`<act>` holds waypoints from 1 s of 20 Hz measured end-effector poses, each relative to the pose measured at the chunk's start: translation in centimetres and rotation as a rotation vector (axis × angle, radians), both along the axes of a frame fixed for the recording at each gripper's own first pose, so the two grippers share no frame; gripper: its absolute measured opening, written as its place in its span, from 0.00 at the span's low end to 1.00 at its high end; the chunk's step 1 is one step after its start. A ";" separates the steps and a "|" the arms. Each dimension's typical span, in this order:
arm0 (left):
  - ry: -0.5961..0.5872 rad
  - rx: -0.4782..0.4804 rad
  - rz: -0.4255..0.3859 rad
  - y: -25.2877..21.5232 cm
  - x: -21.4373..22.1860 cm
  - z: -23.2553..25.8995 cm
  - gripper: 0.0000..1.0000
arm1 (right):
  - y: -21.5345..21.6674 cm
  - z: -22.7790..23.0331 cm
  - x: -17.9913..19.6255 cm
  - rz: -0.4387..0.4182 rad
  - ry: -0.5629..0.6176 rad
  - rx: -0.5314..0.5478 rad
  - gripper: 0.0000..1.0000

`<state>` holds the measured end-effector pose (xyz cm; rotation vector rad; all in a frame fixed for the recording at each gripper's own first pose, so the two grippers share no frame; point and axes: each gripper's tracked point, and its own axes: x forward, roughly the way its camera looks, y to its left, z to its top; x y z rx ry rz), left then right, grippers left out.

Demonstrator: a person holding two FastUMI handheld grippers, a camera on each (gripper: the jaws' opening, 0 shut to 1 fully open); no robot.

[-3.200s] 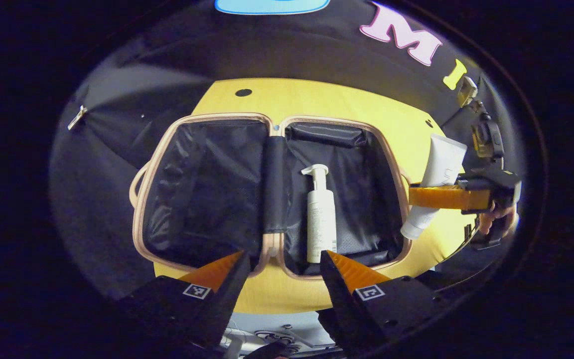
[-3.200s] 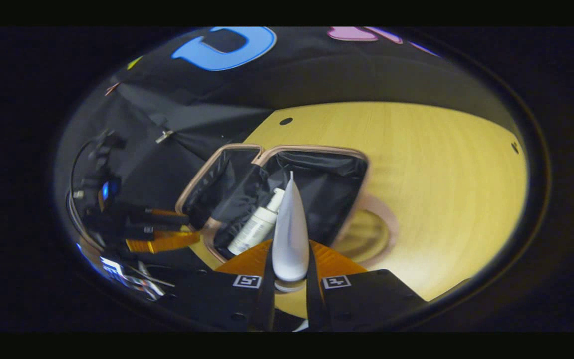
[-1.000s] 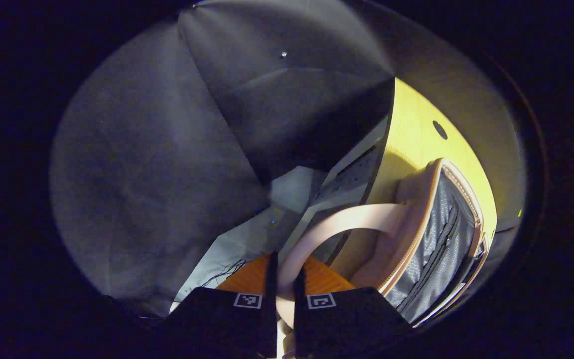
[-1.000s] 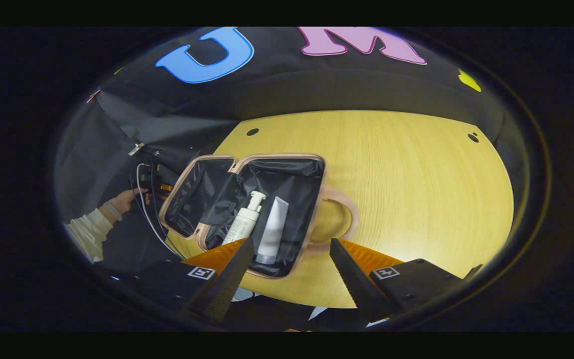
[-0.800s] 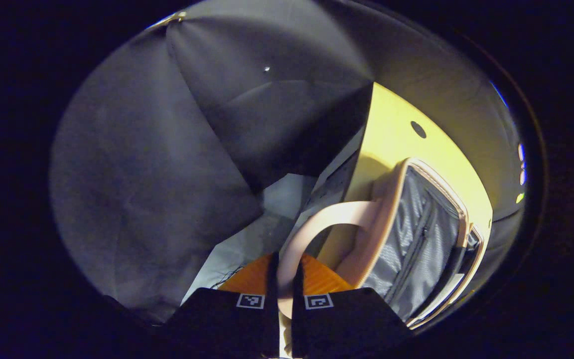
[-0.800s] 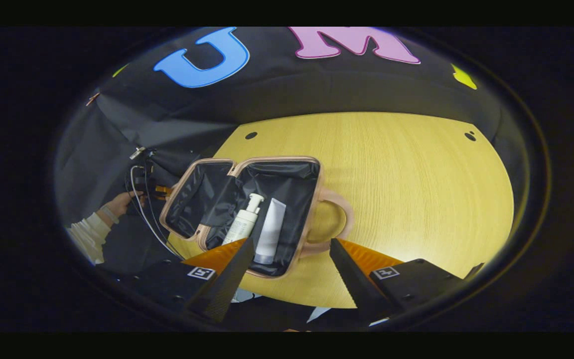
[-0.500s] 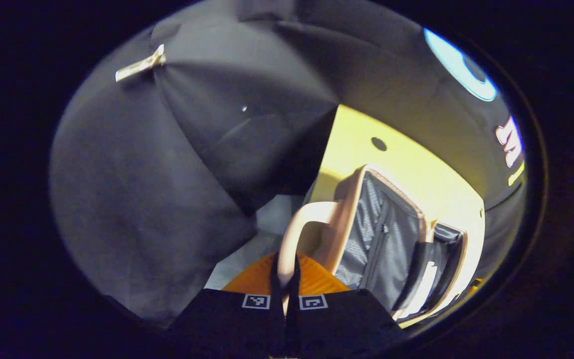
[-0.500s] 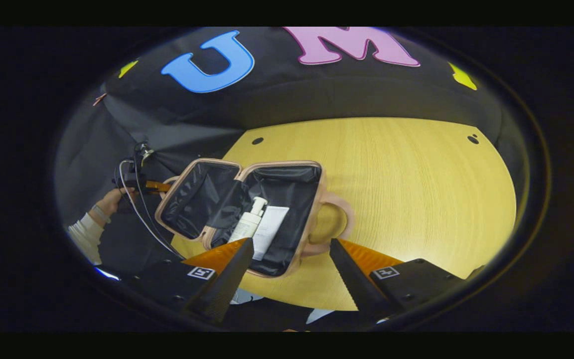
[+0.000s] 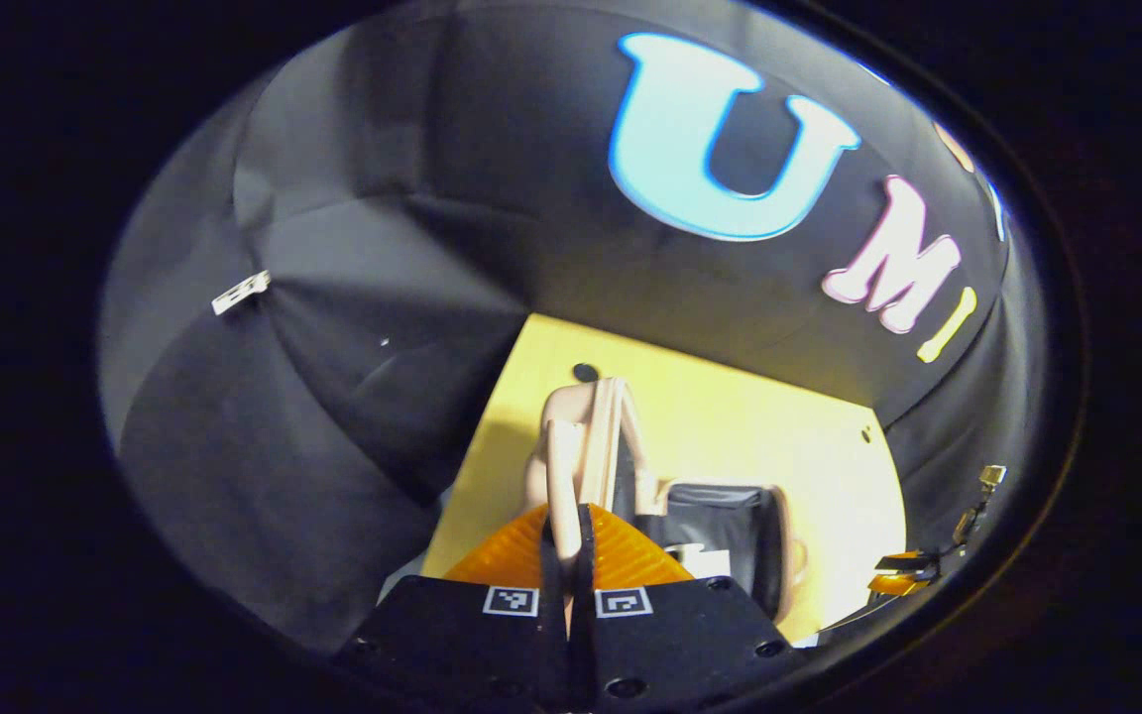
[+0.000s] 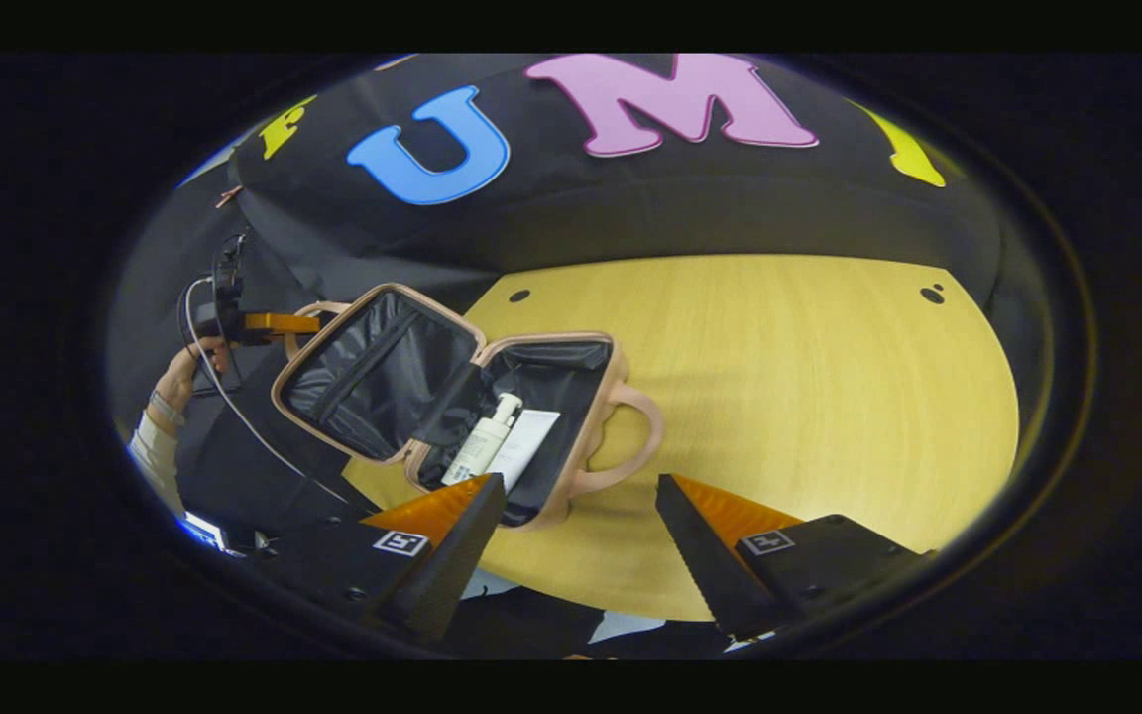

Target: First open the suitcase, pack the skin care products into it, and then close the suitcase.

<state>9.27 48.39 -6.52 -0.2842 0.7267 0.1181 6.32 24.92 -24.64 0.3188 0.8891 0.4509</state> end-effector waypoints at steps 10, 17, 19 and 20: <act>-0.048 -0.143 -0.407 -25.4 4.7 -1.3 0.06 | -11.4 2.8 -1.1 -0.160 -0.143 -0.022 0.97; 0.197 -0.159 -0.518 -34.3 4.6 -15.8 0.06 | -20.6 1.6 -5.0 -0.314 -0.120 -0.066 0.97; 0.253 -0.121 -0.541 -34.9 4.1 -17.6 0.07 | -23.3 1.2 -6.0 -0.359 -0.123 -0.096 0.97; 0.245 -0.068 -0.557 -35.1 4.4 -18.1 0.06 | -24.2 1.1 -6.5 -0.377 -0.129 -0.100 0.97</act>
